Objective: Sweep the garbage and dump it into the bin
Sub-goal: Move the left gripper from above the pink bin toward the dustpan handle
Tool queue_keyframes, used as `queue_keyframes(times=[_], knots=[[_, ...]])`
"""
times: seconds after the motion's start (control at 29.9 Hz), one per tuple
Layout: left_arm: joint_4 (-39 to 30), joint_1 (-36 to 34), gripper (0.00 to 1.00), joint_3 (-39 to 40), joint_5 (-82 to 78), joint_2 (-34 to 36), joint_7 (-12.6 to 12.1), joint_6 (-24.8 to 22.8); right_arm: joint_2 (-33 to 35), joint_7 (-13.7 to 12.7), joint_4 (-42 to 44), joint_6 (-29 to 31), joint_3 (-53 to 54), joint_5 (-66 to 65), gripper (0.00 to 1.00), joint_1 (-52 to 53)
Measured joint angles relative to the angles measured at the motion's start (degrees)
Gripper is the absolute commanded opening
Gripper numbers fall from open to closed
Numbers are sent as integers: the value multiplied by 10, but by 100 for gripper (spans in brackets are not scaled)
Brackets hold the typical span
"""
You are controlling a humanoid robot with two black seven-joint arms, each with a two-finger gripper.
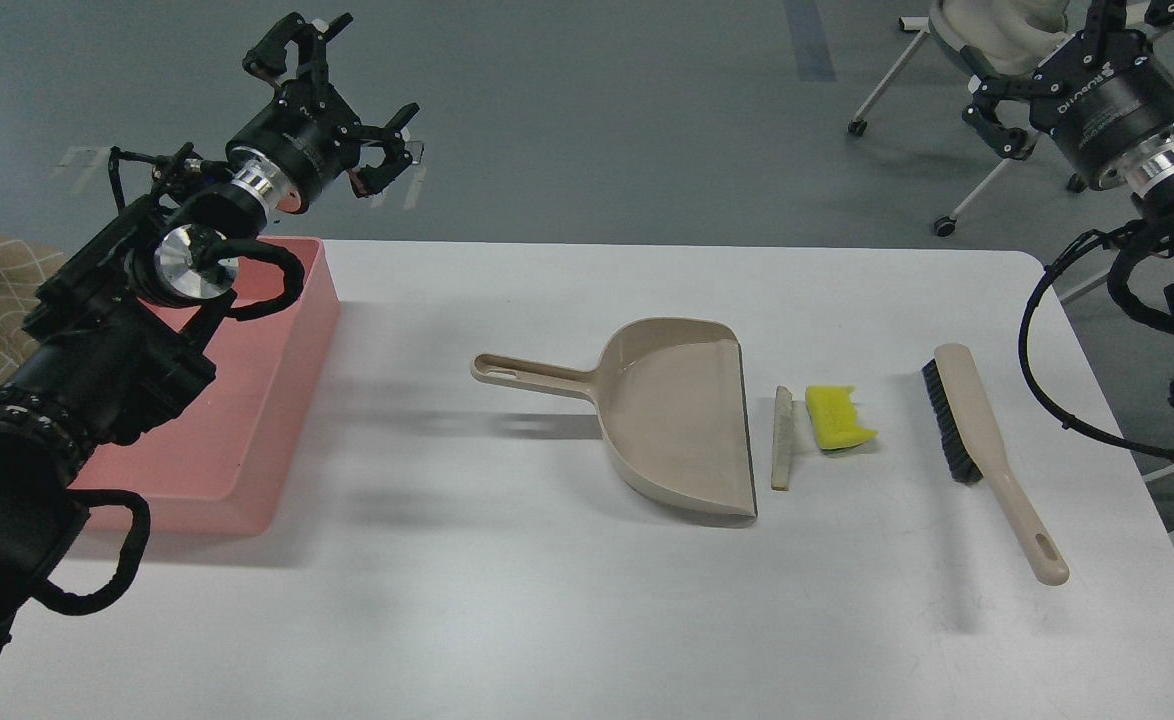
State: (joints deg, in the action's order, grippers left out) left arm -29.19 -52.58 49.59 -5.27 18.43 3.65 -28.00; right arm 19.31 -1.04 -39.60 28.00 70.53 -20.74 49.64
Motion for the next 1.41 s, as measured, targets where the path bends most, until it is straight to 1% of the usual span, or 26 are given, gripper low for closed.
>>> queue_keyframes(times=[0.37, 0.54, 0.7, 0.8, 1.04, 1.17, 1.34, 1.41], knots=[[-2, 0, 98, -8, 0, 0, 5, 0, 3, 1, 1, 0, 2, 1, 100, -1], [-1, -7, 98, -9, -1, 2, -2, 0, 5, 2, 2, 0, 5, 1, 100, -1], [-15, -2, 98, -9, -3, 6, -1, 0, 5, 2, 3, 0, 5, 1, 100, -1], [-53, 8, 98, -10, -3, 15, 3, 0, 5, 2, 4, 0, 5, 1, 100, -2], [-194, 56, 97, -12, -4, 63, 2, 3, 8, 2, 4, 0, 5, 1, 100, -2], [-290, 104, 97, -12, -4, 111, 1, 21, 10, 2, 3, 0, 5, 1, 100, -6], [-403, 174, 96, -11, -6, 173, 2, 68, 11, 3, 4, 0, 6, 1, 100, -14], [-441, 201, 93, -10, -7, 197, 3, 78, 11, 3, 4, 0, 6, 1, 100, -15]])
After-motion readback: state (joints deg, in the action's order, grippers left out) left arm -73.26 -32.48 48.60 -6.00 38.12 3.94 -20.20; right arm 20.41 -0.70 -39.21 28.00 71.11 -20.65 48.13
